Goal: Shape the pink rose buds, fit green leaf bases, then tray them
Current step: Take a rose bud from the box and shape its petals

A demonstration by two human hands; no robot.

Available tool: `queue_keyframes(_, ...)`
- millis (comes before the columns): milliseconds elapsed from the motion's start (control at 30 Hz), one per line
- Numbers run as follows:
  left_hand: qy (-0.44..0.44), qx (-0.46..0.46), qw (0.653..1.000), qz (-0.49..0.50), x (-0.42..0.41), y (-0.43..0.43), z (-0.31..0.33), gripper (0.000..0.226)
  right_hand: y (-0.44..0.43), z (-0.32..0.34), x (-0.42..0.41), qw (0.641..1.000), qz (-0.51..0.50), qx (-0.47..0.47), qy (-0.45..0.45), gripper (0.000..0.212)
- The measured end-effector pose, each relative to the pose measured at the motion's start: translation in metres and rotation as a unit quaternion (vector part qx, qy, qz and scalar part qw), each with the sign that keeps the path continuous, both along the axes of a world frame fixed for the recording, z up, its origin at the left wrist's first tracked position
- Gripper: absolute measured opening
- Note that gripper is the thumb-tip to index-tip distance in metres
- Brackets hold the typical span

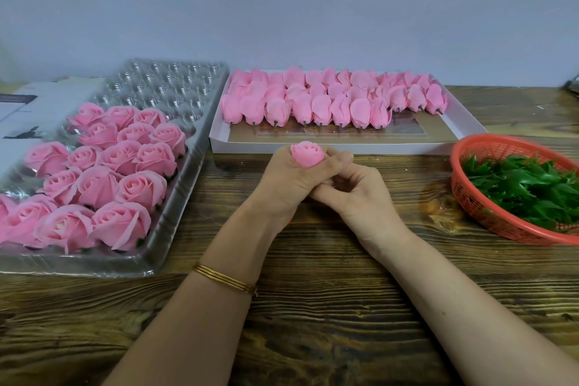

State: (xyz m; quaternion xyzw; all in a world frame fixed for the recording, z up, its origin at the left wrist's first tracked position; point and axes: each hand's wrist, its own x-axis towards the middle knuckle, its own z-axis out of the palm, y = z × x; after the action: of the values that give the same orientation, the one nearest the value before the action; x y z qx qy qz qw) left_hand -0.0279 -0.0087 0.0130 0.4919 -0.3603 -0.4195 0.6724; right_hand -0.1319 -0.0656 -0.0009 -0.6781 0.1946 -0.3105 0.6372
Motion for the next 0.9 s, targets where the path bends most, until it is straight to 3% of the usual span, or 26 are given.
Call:
queue_keyframes(133,0.012,0.009,1.000,0.016,-0.0017,0.0006,0.0015,0.034,0.0004,0.0005,0.0006,1.000,-0.019,0.001,0.006,0.047)
queue_keyframes(500,-0.008,0.011,1.000,-0.007,-0.0018,0.0037,0.0056,0.018,-0.0018,-0.0033,0.0006,1.000,-0.016,0.010,-0.020,0.035)
queue_keyframes(633,-0.003,0.013,1.000,-0.004,-0.0005,0.0026,0.0034,0.011,-0.0005,-0.0020,0.0000,1.000,-0.019,0.014,-0.015,0.044)
queue_keyframes(800,0.008,0.008,1.000,0.024,-0.0018,0.0012,0.0018,0.031,0.0017,0.0014,-0.0005,1.000,-0.011,0.026,-0.006,0.045)
queue_keyframes(900,0.001,0.012,0.998,0.057,-0.0010,-0.0007,0.0005,0.020,0.0004,0.0027,-0.0011,0.998,-0.052,0.041,-0.006,0.034)
